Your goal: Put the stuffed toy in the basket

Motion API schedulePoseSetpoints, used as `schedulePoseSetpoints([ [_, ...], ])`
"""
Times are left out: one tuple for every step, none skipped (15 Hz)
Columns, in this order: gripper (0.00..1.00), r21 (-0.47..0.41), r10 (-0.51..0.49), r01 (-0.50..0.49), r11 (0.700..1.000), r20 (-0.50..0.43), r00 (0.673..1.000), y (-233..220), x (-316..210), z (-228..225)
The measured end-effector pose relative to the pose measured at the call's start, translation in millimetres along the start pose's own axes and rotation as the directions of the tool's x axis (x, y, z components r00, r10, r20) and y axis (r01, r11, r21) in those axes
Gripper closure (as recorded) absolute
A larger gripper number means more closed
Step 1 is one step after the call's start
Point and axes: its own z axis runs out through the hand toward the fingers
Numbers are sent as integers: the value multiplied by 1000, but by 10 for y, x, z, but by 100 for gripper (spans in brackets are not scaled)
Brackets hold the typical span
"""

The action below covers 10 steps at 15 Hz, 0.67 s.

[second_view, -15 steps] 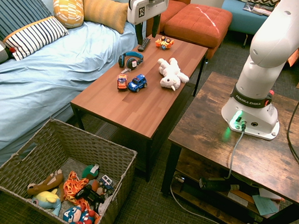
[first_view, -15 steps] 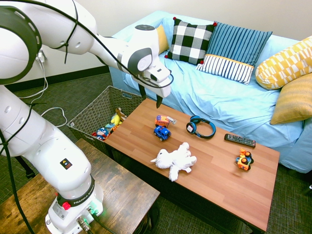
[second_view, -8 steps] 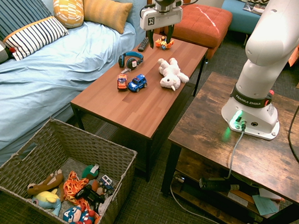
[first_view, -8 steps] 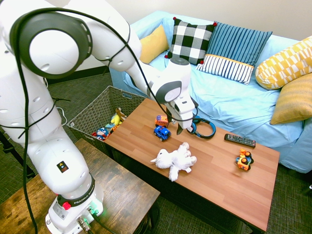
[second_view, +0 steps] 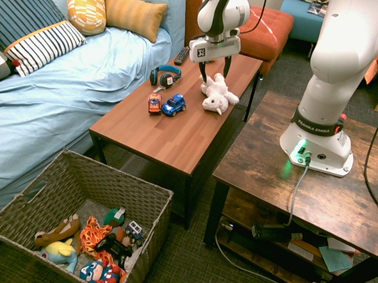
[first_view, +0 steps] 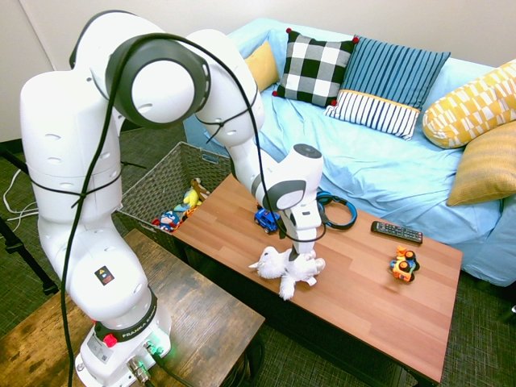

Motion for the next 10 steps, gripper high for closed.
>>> schedulePoseSetpoints([
  [0,-5,8,-8,1000,4,1000,38,4,134],
  [0,-8,15,-15,1000,8,1000,71,10,252],
  [0,-8,19,-19,1000,10,1000,91,20,345],
  [0,-6,23,-23,1000,12,1000,108,30,427],
  [100,2,26,-26,1000,10,1000,120,44,493],
  [100,11,29,-29,1000,10,1000,128,54,538],
  [100,19,27,-27,999,11,1000,130,57,566],
  [100,24,24,-24,999,13,1000,133,59,579],
  [100,27,20,-21,999,15,1000,138,64,590],
  [100,31,17,-18,999,17,1000,142,66,601],
])
